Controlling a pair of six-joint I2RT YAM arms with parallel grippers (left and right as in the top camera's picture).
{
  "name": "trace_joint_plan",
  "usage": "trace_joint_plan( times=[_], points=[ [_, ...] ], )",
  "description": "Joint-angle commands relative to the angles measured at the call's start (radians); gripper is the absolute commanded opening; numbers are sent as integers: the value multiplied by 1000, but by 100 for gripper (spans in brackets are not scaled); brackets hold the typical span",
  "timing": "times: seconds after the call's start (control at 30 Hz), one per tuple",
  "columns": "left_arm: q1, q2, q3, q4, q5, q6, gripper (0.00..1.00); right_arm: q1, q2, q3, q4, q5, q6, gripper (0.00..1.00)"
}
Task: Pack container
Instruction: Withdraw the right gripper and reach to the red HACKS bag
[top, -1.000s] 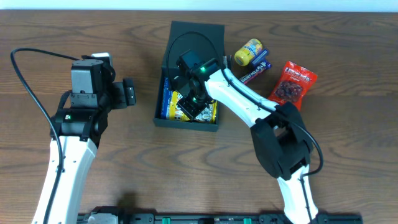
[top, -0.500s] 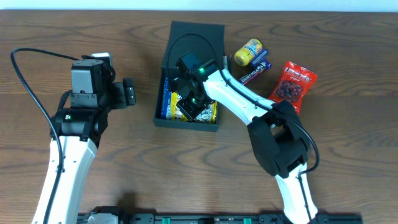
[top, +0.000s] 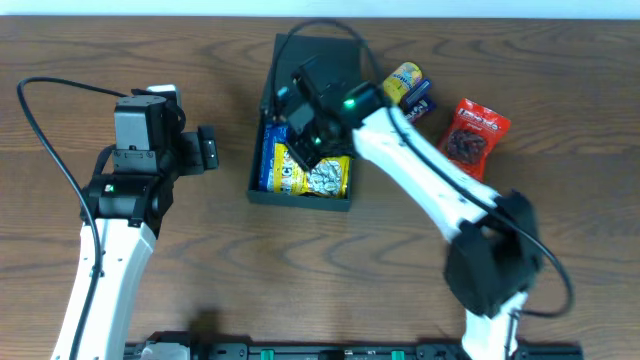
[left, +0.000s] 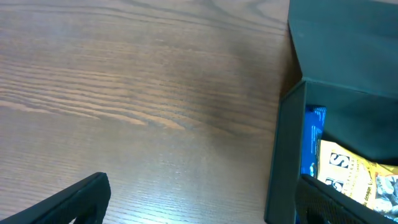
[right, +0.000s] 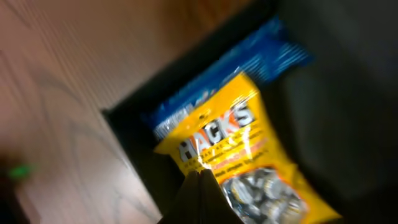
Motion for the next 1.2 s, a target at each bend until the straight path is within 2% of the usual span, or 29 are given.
trace_joint_plan(
  times=[0.0, 0.1, 0.47, 0.7, 0.83, 0.87, 0.93, 1.0, 1.17],
  points=[
    [4, -10, 30, 3, 4, 3, 95, -58, -58, 10, -1, 97, 85, 1],
    [4, -10, 30, 3, 4, 3, 95, -138, -77, 10, -33, 187, 150, 1],
    [4, -10, 30, 3, 5, 3, 95, -565, -79, 1, -169, 177, 161, 2],
    [4, -10, 30, 4, 5, 3, 95, -773, -79, -195, -105, 57, 161, 1],
    [4, -10, 30, 4, 5, 3, 95, -829, -79, -286, -42, 10, 181, 41],
    [4, -10, 30, 4, 5, 3, 95, -840, -79, -295, -34, 10, 185, 54],
    [4, -10, 30, 4, 5, 3, 95, -866, -79, -316, -10, 10, 201, 59],
    [4, -10, 30, 3, 5, 3, 95, -886, -79, -336, 14, 10, 220, 68],
    [4, -10, 30, 4, 45, 3, 96, -903, -79, -420, 126, 8, 277, 72]
  ],
)
